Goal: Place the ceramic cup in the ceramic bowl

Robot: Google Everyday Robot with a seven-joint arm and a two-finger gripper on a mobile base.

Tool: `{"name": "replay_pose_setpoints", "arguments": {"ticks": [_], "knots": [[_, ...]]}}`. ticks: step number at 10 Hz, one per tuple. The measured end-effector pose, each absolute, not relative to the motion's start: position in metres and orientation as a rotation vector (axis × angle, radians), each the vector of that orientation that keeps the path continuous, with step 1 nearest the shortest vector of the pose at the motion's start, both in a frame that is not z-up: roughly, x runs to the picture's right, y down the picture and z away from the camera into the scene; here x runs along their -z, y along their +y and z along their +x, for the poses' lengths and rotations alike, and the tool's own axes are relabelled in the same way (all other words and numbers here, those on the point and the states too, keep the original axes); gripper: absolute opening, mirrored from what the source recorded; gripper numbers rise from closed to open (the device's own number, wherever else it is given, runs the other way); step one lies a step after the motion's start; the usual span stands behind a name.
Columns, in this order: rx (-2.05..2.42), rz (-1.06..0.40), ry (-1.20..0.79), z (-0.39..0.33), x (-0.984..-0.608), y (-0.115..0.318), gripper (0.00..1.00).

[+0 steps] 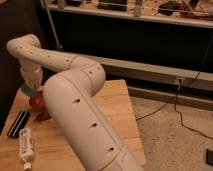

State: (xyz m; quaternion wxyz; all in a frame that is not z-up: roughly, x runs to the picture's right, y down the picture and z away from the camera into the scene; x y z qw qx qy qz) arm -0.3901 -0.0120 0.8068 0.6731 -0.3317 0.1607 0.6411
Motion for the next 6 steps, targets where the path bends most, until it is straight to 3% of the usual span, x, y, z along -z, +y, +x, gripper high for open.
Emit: {"name": "replay_pose_setpoints", "arguments": {"ticks": [6], "knots": [[-1.421, -0.717, 0.362, -0.386, -0.837, 0.009, 0.05]]}}
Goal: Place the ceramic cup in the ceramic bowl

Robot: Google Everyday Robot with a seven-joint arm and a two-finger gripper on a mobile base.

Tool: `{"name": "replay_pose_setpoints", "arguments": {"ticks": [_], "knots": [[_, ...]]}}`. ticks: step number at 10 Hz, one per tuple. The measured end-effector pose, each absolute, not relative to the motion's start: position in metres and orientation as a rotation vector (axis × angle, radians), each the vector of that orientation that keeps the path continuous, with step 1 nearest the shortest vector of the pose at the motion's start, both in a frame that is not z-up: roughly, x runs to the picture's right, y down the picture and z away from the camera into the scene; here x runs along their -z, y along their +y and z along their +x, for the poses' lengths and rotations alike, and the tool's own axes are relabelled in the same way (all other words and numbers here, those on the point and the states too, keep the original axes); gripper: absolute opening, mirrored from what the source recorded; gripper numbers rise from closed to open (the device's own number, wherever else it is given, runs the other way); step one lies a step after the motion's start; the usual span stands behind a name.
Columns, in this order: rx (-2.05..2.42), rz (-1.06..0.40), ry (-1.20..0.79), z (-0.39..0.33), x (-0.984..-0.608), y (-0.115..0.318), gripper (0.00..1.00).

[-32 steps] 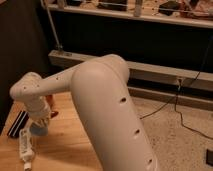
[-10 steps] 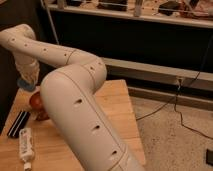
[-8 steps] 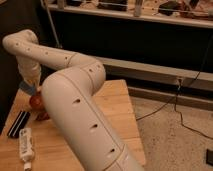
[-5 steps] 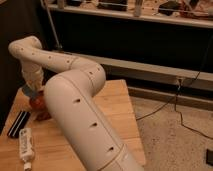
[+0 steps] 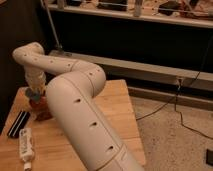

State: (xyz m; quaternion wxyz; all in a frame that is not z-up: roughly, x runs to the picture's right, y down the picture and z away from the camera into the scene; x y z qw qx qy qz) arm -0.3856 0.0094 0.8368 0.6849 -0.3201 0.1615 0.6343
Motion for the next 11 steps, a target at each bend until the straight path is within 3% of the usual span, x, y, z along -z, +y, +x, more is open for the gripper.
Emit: {"name": "replay_pose_setpoints", "arguments": {"ticks": [11], "knots": [[-1.418, -0.697, 0.411, -0.380, -0.866, 0.036, 0.05]]}}
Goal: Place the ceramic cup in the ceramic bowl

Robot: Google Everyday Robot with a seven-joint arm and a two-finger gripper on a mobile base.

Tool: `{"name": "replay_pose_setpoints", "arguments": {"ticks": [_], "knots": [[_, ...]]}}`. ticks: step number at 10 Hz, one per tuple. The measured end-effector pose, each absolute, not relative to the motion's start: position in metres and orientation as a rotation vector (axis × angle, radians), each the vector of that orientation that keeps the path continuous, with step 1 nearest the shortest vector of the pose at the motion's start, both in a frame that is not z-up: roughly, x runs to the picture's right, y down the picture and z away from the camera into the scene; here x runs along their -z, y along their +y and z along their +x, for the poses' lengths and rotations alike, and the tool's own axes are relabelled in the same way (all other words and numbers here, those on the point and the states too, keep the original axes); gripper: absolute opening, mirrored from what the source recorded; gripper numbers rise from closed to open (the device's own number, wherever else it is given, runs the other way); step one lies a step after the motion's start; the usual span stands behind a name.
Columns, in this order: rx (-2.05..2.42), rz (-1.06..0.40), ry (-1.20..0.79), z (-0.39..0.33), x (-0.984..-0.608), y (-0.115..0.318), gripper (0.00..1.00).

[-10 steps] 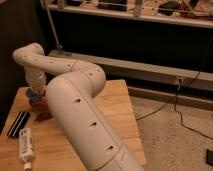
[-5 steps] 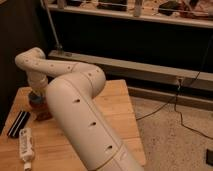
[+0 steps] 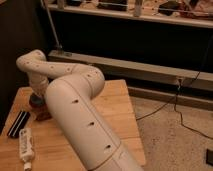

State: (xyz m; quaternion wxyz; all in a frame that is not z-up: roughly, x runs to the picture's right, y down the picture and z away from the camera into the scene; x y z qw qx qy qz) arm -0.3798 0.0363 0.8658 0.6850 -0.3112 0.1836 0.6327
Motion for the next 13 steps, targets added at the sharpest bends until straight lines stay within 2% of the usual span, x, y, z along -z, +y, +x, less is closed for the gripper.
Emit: {"name": "replay_pose_setpoints", "arguments": {"ticks": [2, 3, 5, 6, 10, 13], "knots": [[-1.414, -0.708, 0.416, -0.3809, -0.8696, 0.0400, 0.05], [-1.410, -0.714, 0.419, -0.3807, -0.8717, 0.0420, 0.08], [-1.409, -0.721, 0.422, -0.3790, -0.8740, 0.0426, 0.27], [-1.410, -0.724, 0.420, -0.3788, -0.8746, 0.0421, 0.41], [-1.401, -0.733, 0.412, -0.3805, -0.8755, 0.0436, 0.79], [-1.394, -0.732, 0.411, -0.3801, -0.8756, 0.0444, 0.80]]}}
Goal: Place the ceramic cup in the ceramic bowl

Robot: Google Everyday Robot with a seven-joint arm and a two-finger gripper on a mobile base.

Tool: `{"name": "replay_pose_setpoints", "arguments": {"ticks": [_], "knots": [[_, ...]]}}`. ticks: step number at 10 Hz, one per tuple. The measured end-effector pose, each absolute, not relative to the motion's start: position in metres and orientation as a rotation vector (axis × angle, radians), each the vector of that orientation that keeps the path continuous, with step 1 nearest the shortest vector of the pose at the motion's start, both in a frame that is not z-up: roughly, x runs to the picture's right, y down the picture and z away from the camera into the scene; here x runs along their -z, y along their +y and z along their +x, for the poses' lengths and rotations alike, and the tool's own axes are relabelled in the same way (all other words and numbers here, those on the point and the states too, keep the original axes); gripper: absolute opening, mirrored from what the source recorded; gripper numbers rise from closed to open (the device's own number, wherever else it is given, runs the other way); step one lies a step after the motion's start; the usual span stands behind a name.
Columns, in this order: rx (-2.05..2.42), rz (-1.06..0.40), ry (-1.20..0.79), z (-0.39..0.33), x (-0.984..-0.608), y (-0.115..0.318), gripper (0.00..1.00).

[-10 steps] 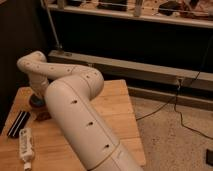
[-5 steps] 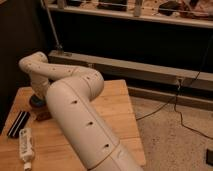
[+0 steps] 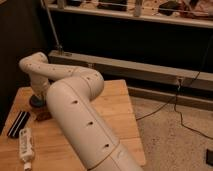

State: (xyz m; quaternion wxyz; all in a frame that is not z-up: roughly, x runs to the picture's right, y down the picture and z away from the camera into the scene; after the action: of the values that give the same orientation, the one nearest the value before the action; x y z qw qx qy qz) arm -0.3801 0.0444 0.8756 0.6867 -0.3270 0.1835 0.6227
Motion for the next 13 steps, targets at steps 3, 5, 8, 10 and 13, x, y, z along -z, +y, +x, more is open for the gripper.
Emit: {"name": "replay_pose_setpoints", "arguments": {"ticks": [3, 5, 8, 10, 13], "knots": [[-1.392, -0.712, 0.415, -0.376, -0.875, 0.042, 0.80], [-1.391, -0.728, 0.388, -0.381, -0.868, 0.038, 0.80], [-1.386, -0.779, 0.305, -0.388, -0.848, 0.027, 0.80], [-1.386, -0.801, 0.268, -0.383, -0.838, 0.021, 0.80], [-1.386, -0.808, 0.247, -0.379, -0.833, 0.018, 0.80]]}}
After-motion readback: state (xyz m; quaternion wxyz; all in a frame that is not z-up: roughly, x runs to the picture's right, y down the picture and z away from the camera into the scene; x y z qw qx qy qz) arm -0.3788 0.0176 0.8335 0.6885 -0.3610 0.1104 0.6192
